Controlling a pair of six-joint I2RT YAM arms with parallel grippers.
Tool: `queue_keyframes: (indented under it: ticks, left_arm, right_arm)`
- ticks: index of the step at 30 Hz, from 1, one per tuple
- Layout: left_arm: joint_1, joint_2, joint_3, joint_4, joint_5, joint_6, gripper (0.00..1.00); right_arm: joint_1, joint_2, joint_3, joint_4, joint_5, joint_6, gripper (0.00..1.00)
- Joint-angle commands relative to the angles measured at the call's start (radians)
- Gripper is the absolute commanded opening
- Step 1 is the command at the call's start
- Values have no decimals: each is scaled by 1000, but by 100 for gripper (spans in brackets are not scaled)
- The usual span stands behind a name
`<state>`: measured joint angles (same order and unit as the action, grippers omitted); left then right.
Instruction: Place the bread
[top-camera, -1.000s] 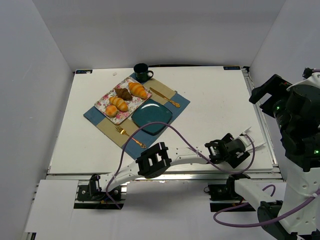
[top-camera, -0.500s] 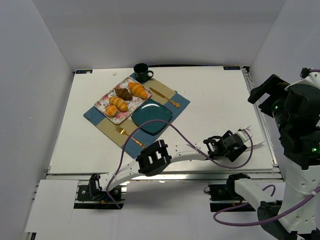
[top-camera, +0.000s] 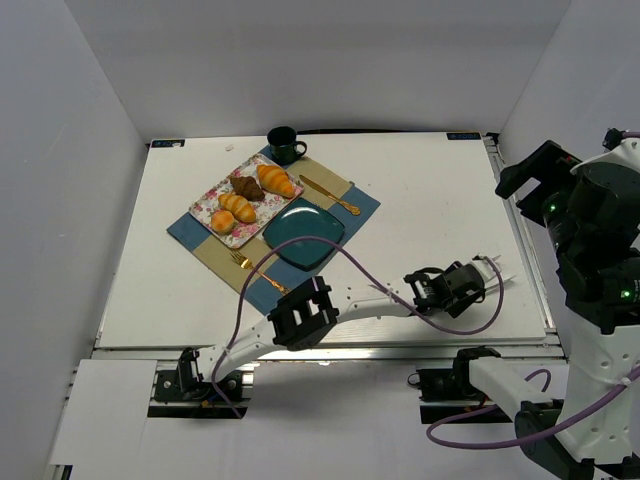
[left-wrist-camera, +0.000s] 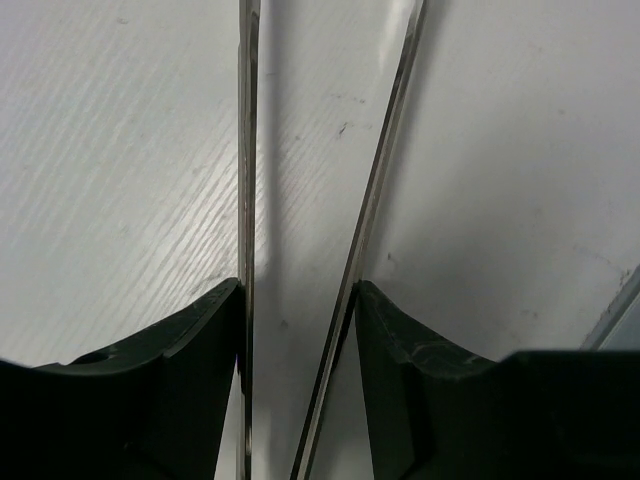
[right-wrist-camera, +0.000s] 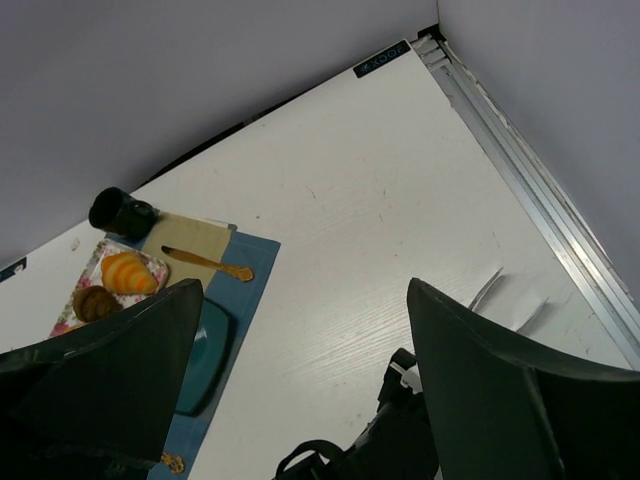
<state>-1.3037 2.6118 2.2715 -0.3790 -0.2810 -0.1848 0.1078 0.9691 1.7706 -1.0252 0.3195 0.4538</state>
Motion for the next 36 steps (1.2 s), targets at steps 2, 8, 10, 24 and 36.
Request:
queue_keyframes:
  ticks: [2,8,10,24,36]
  left_arm:
    - [35,-261,-21,-116,-44,10,58]
    - [81,-424,-58,-277,-110,-10,59]
    - [101,-478,-58,-327,-132,-28,59]
    - [460,-690,-113,-779,-348,-363,60]
    - [748,-852,-252,-937,-324,-541,62]
  right_arm:
    - [3,19,10,96,23,43,89]
    - [3,39,-3,171,27,86,89]
    - [1,52,9,180,24,86,89]
    - [3,128,44,257,-11,85,89]
    - [3,134,-59,339,-108,106,89]
